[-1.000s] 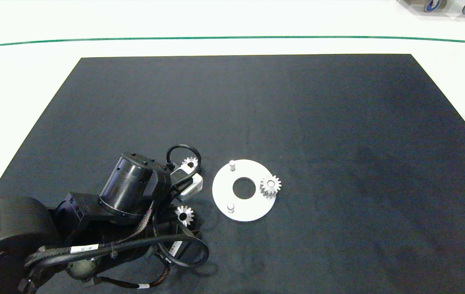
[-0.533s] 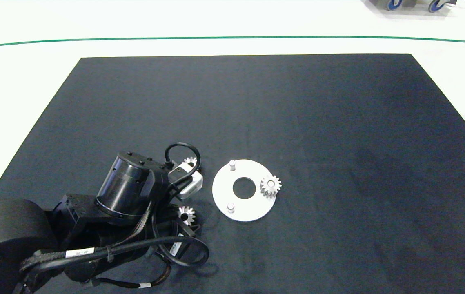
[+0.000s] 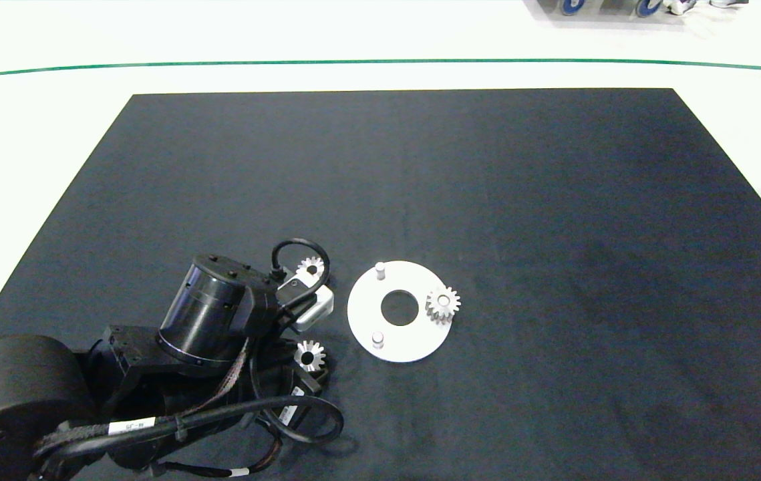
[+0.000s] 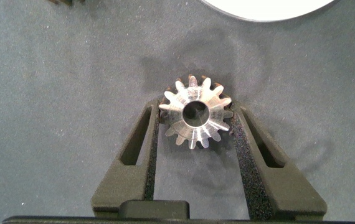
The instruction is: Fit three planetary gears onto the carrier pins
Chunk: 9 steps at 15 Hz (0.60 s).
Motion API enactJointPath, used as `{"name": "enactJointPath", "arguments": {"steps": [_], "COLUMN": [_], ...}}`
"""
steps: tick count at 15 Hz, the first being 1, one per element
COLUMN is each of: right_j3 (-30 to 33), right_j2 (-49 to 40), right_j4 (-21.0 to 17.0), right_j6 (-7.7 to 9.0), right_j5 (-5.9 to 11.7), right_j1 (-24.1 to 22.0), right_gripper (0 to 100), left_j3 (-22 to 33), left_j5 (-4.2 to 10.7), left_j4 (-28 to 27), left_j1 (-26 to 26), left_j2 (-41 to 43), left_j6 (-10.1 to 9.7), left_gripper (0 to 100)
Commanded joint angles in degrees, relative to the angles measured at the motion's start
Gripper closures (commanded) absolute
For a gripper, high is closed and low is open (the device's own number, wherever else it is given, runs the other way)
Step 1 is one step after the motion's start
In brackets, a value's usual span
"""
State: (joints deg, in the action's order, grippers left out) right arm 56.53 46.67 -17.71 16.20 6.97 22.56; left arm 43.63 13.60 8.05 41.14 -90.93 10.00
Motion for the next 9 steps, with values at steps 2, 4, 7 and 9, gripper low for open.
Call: {"name": "enactJointPath", "arguments": {"steps": [2, 4, 7, 9], "right_j3": [0.0, 0.0, -0.1, -0.1], "right_j2": [0.1, 0.1, 0.0, -0.1], "right_j4": [-0.1, -0.1, -0.1, -0.1], "right_j6": [0.06, 0.06, 0.06, 0.15], "right_j5": [0.06, 0.06, 0.06, 0.06], "right_j1": [0.0, 0.0, 0.0, 0.0], "right_gripper": [0, 0, 0, 0], "left_j3": [-1.4, -1.3, -0.7, -0.4], "left_j5": [0.11, 0.11, 0.28, 0.28], "left_j4": [1.8, 1.7, 1.4, 1.5], "left_j1": [0.0, 0.0, 0.0, 0.1], "left_j2": [0.2, 1.5, 4.0, 4.1], "left_j6": [0.02, 0.02, 0.29, 0.29], "left_gripper": [73, 77, 81, 81]}}
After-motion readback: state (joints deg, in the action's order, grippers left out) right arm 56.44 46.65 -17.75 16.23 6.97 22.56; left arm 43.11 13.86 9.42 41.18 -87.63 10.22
